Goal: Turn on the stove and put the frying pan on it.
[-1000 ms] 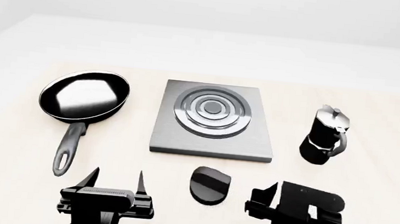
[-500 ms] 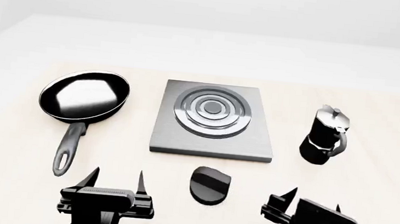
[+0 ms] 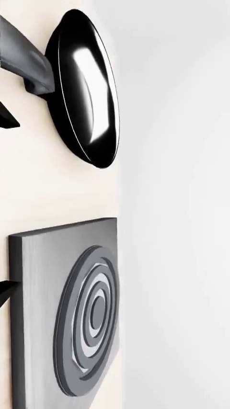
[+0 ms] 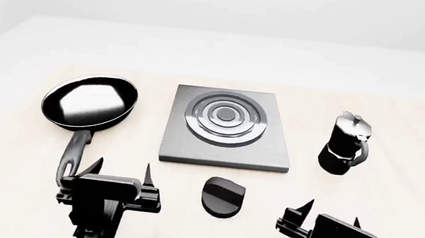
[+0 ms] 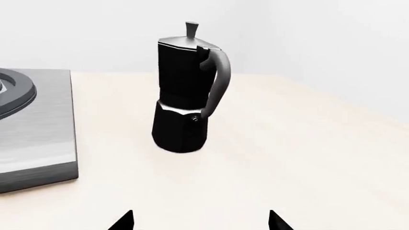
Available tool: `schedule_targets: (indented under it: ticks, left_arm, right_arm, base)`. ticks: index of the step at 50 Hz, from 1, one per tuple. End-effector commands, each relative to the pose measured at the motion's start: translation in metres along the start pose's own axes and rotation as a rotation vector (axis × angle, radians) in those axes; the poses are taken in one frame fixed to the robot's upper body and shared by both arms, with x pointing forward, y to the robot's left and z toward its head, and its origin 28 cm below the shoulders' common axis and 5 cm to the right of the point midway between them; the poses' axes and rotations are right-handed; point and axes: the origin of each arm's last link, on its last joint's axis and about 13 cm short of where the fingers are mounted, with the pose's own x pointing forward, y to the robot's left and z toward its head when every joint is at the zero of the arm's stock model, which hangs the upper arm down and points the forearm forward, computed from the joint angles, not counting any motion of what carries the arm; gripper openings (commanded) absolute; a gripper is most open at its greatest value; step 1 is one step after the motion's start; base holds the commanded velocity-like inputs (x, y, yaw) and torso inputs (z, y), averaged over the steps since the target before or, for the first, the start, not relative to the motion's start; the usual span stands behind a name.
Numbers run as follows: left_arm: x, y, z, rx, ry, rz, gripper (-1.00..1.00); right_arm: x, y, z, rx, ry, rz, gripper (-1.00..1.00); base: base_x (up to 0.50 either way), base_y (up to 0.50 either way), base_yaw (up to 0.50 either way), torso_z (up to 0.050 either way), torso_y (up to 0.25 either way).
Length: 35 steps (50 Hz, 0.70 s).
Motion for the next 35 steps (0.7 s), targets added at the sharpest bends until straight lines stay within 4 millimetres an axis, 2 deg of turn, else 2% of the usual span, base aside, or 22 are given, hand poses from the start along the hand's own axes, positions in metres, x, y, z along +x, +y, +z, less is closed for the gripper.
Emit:
schedule_targets:
  ticks: [1, 13, 16, 25, 35]
  left_arm:
    - [0.019, 0.014, 0.026, 0.02, 0.032, -0.001, 1.0]
    - [0.047, 0.039, 0.064, 0.018, 0.098, 0.113, 1.0]
    - [0.049, 0.042, 0.067, 0.057, 0.123, 0.131, 1.0]
    - [0.061, 0.054, 0.082, 0.03, 0.172, 0.116, 1.0]
    - [0.07, 0.064, 0.084, 0.05, 0.265, 0.085, 1.0]
  right_arm:
    - [0.0, 0.001, 0.0, -0.004, -0.008, 0.01, 1.0]
    - [0.0, 0.001, -0.001, -0.005, 0.0, 0.009, 1.0]
    - [0.001, 0.001, -0.003, -0.006, 0.002, 0.008, 1.0]
    - [0.0, 0.002, -0.001, -0.011, 0.01, 0.01, 1.0]
    - [0.001, 0.001, -0.003, -0.017, 0.013, 0.008, 1.0]
  base:
    - [0.0, 0.0, 0.0, 0.0, 0.0]
    - [0.0, 0.0, 0.0, 0.0, 0.0]
    - [0.0, 0.0, 0.0, 0.0, 0.0]
    - [0.0, 0.0, 0.0, 0.0, 0.0]
    - [0.0, 0.0, 0.0, 0.0, 0.0]
